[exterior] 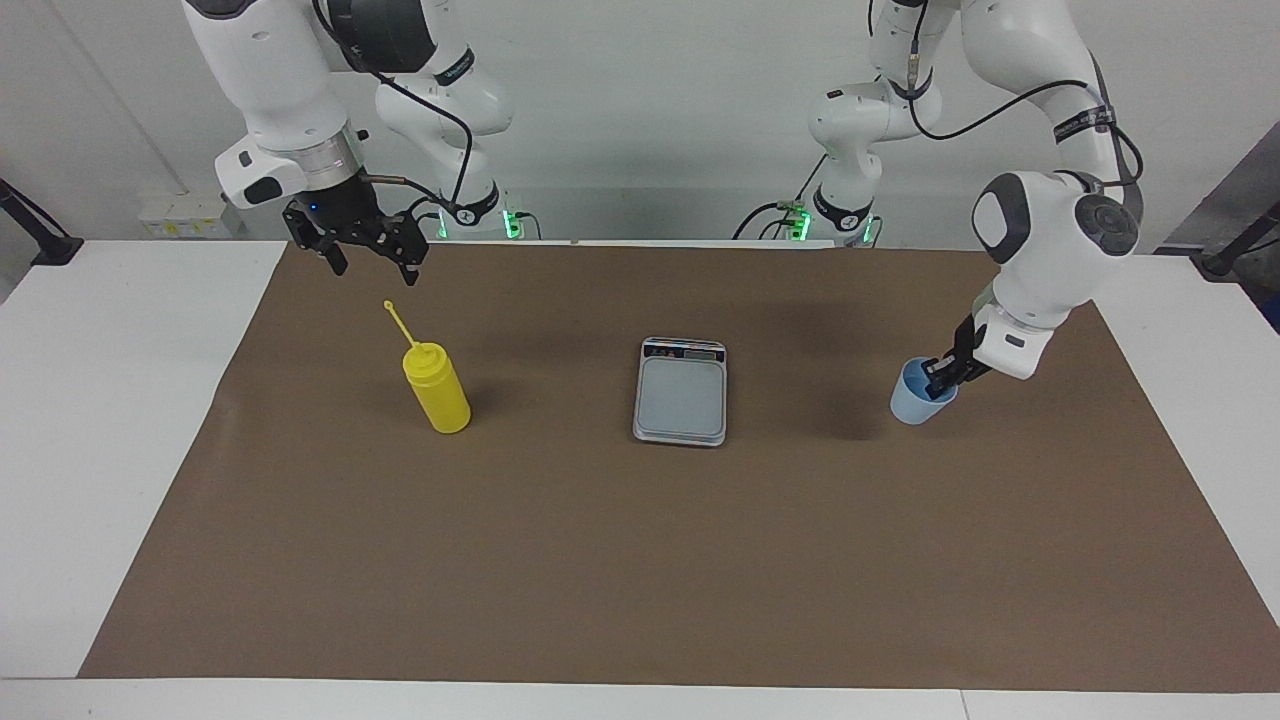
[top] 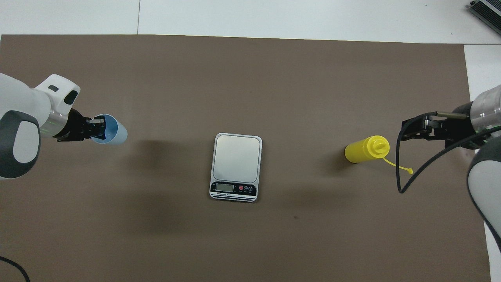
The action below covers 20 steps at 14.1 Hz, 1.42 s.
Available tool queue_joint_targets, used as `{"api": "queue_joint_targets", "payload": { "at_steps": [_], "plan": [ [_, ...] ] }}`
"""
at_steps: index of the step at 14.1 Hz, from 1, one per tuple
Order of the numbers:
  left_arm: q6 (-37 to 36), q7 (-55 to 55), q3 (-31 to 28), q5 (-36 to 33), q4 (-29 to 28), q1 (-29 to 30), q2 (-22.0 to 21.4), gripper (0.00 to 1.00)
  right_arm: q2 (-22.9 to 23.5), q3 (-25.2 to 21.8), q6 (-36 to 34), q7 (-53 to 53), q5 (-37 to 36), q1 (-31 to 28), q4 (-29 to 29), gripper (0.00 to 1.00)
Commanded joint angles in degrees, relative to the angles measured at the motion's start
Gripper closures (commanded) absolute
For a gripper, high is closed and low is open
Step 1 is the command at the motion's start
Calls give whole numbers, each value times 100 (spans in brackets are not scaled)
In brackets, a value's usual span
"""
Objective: Pour seasoning into cup on scale with both arms
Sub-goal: 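Carry the blue cup with the left gripper onto the scale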
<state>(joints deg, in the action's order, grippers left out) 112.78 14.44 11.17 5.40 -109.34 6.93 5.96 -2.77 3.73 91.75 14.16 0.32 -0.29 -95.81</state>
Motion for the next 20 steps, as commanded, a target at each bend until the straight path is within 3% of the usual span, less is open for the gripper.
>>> {"api": "queue_joint_targets", "payload": {
  "at_steps": [1, 4, 10, 13, 20],
  "plan": [
    [-554, 24, -44, -22, 561, -559, 125, 100, -84, 5, -8, -168, 82, -58, -78, 0],
    [-468, 295, -44, -65, 695, -1288, 186, 100, -84, 5, 18, -177, 82, -58, -78, 0],
    [270, 1306, -53, -83, 423, -2554, 195, 100, -75, -4, 44, -151, 82, -58, -78, 0],
    [612, 2033, -53, -423, 466, -3073, 581, 100, -84, -4, -43, -151, 82, -58, -87, 0],
    [1001, 2406, -53, -566, 405, -3321, 942, 100, -66, -39, 44, -81, 91, -304, -86, 0]
  ]
}}
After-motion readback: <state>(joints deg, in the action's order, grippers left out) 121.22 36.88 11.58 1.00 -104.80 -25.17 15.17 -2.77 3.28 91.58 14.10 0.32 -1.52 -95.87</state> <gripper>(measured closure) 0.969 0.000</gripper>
